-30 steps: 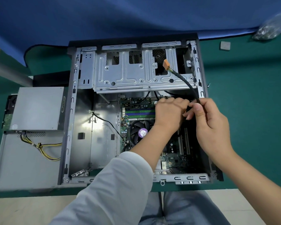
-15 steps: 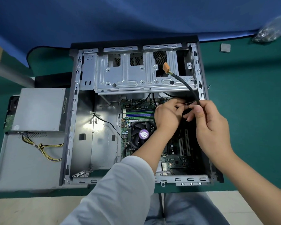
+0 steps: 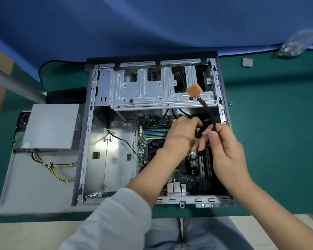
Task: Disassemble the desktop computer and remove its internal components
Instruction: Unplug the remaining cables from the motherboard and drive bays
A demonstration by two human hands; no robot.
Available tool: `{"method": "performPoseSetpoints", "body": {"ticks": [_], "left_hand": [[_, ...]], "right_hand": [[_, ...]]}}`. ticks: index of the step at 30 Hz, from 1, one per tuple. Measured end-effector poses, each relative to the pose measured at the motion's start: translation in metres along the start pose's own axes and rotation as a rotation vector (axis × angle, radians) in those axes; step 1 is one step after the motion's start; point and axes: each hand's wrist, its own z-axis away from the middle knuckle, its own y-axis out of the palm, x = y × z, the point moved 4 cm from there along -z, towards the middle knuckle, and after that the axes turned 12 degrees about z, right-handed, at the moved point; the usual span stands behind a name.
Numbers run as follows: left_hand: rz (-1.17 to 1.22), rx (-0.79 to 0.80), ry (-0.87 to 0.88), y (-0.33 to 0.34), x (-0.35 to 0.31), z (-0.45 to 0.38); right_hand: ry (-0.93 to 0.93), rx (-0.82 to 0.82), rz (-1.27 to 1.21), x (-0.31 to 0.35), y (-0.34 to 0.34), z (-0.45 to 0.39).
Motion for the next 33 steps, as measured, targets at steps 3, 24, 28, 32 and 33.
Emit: {"method": "performPoseSetpoints", "body": {"ticks": [3,24,28,32,33], "left_hand": [[-0.285,0.053,0.245,-0.028,0.011,0.029],[-0.124,-0.247,0.215,-0.115,0.027,0.018],[-0.068,-0.27,0.18,-0.118,0.021,0.014],[-0.145,-0.288,0.217,-0.123,0.008,-0.004],[-0.154,-0.288,0.228,-0.124,0.003,-0.012]], "right_hand": [[0.238,0.079,-0.243,-0.006,0.022,0.006],[0.961,-0.038,-0.431,-0.05,0.07,0.002],[0.964,-0.067,-0.455,-0.04,0.078,-0.018],[0.96,-0.018,-0.461,-0.034,0.082,-0.035],[0.962,-0.008,-0.466,-0.034,0.083,-0.037]]}}
